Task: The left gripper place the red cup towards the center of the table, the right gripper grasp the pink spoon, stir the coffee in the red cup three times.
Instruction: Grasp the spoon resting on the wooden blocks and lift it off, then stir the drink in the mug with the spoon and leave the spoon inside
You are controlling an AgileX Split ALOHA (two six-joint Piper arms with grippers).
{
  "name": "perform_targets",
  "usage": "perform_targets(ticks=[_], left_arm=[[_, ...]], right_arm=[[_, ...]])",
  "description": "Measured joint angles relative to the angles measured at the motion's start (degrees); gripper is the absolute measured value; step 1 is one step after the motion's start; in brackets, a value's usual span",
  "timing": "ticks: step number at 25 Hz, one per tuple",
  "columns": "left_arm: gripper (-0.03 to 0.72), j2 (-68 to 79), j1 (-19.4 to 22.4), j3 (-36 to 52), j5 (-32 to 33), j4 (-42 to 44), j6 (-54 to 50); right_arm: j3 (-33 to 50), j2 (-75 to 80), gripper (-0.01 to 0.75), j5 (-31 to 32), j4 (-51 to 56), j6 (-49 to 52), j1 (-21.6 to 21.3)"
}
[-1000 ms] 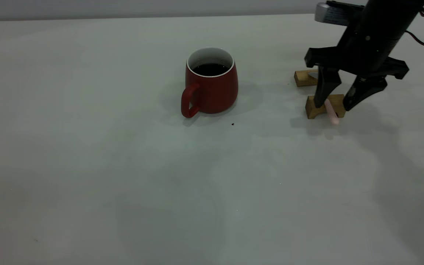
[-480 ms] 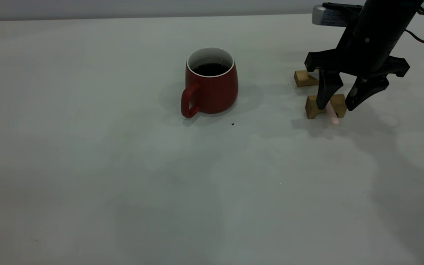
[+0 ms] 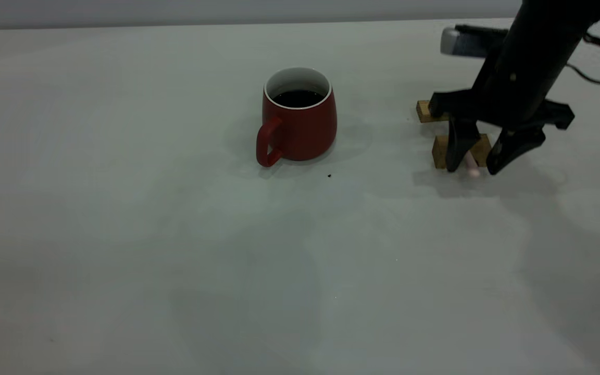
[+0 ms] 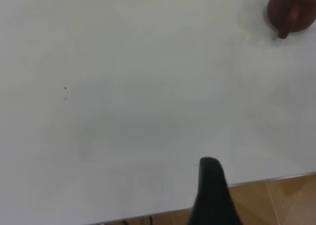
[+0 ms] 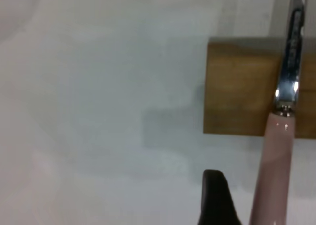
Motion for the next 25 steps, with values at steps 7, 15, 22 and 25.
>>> perform_targets(ticks=[7,15,22,25], left_arm=[[0.586,0.0,0.0,0.0,0.0,0.0,-0.05],[0.586,0.0,0.0,0.0,0.0,0.0,-0.05],[0.586,0.0,0.0,0.0,0.0,0.0,-0.05],[0.586,0.0,0.0,0.0,0.0,0.0,-0.05]], right_arm=[[0.0,1.14,0.491,-1.59,0.0,0.0,0.0],[0.0,1.14,0.131,-0.64,-0.16,0.01,0.0],[0.0,-3.28,0.126,2.93,-0.54,0.0,0.0],[0.0,-8.03,0.126,7.19,8.61,-0.09,0.17]])
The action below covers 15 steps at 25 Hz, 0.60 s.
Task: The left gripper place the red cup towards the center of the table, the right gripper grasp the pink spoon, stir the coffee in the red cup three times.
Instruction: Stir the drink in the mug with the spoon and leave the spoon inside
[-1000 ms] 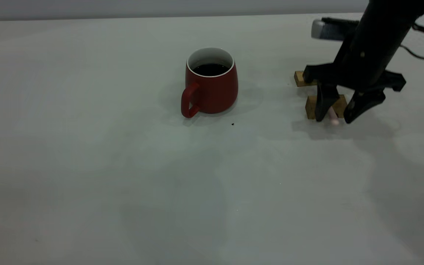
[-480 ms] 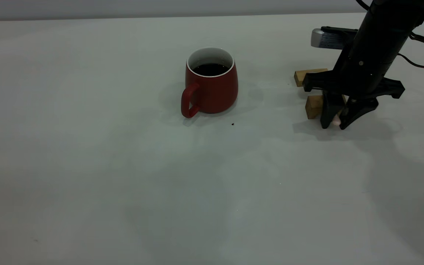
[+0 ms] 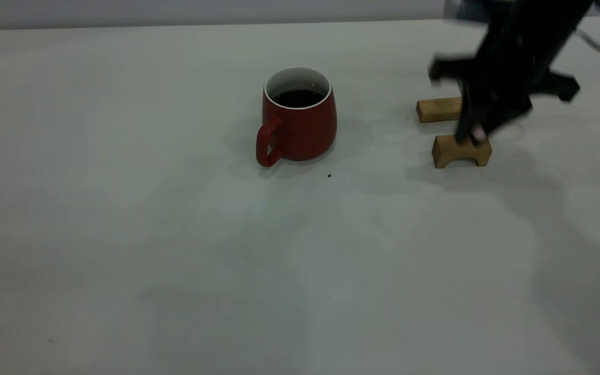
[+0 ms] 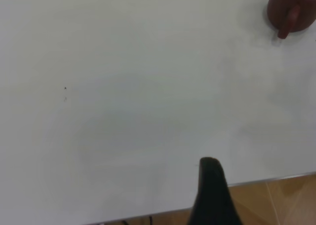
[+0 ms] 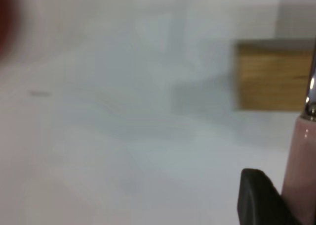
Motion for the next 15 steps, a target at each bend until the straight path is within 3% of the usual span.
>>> perform_targets(ticks=[9,15], left_arm=[[0.586,0.0,0.0,0.0,0.0,0.0,0.07],[0.586,0.0,0.0,0.0,0.0,0.0,0.07]], right_arm=[[0.0,0.51,0.126,16.19,45.98,-12.82,5.52],[0.0,2.15,0.126,20.61,70.16,-12.19,6.15]])
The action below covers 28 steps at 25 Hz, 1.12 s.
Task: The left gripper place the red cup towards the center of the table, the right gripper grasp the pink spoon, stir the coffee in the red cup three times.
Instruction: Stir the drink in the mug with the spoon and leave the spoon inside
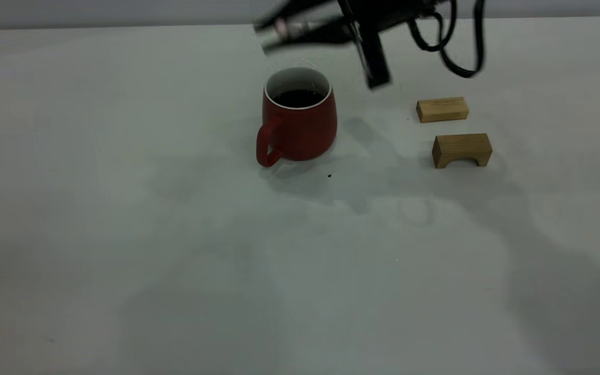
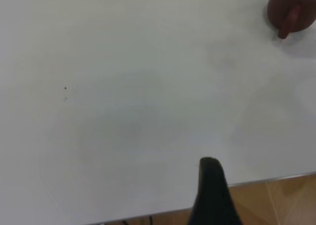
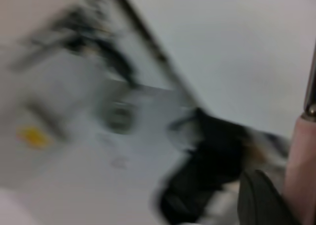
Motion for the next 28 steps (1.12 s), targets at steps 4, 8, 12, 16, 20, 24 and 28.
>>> perform_targets(ticks=[4,8,12,16,20,24,28], left_arm=[[0.586,0.0,0.0,0.0,0.0,0.0,0.0],[0.586,0.0,0.0,0.0,0.0,0.0,0.0],[0.586,0.0,0.0,0.0,0.0,0.0,0.0],[0.586,0.0,0.0,0.0,0.0,0.0,0.0],[0.586,0.0,0.0,0.0,0.0,0.0,-0.05],[0.586,0.0,0.0,0.0,0.0,0.0,-0.05],[0.586,0.0,0.0,0.0,0.0,0.0,-0.05]], right_arm=[[0.0,0.33,0.126,0.18,3.87,15.94,0.0],[-0.87,0.6,0.126,0.96,3.98,32.33,0.0],[-2.2,0.6,0.126,1.12,4.03,35.69,0.0],[-6.63,2.75,0.126,0.83,4.04,35.82,0.0],[-12.85,9.08,0.126,0.83,4.22,35.87,-0.12],[-14.07,13.45,0.126,-0.22,4.1,36.02,-0.69],[-14.07,14.89,0.126,-2.39,4.03,36.04,-1.66]])
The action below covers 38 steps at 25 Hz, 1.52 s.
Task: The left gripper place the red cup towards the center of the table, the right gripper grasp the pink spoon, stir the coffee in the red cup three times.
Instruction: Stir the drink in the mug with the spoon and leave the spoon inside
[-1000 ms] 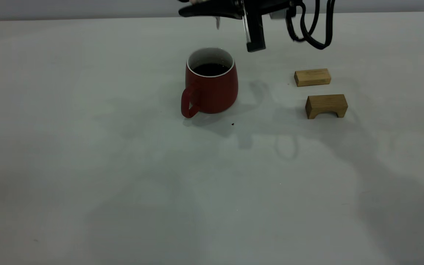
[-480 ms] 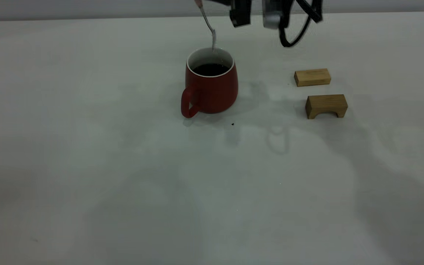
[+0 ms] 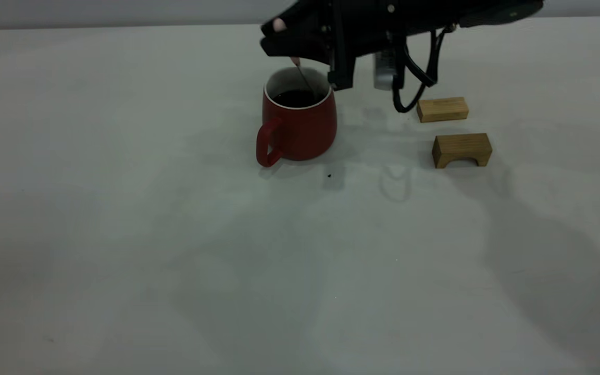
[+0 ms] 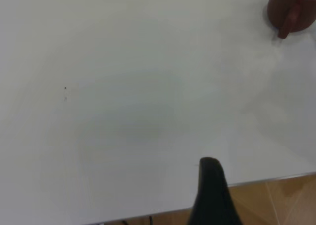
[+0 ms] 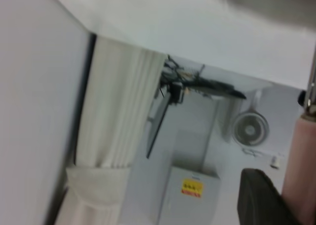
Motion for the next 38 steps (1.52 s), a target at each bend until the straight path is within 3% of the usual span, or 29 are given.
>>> perform_targets(ticks=[6,10,16,26,33,38], left_arm=[[0.586,0.0,0.0,0.0,0.0,0.0,0.0],[0.586,0.0,0.0,0.0,0.0,0.0,0.0],[0.586,0.0,0.0,0.0,0.0,0.0,0.0],[0.586,0.0,0.0,0.0,0.0,0.0,0.0],[0.586,0.0,0.0,0.0,0.0,0.0,0.05],[0.586,0.0,0.0,0.0,0.0,0.0,0.05]], right_arm=[[-0.4,2.17,0.126,-1.59,0.26,2.63,1.43],[-5.36,5.89,0.126,2.68,0.13,4.19,2.87],[-9.28,7.38,0.126,2.69,0.13,0.86,1.49],[2.35,1.72,0.126,0.64,0.49,0.15,0.05],[-8.15,6.49,0.126,5.04,0.25,0.38,2.34],[-9.99,6.89,0.126,4.98,0.11,-0.45,0.5]])
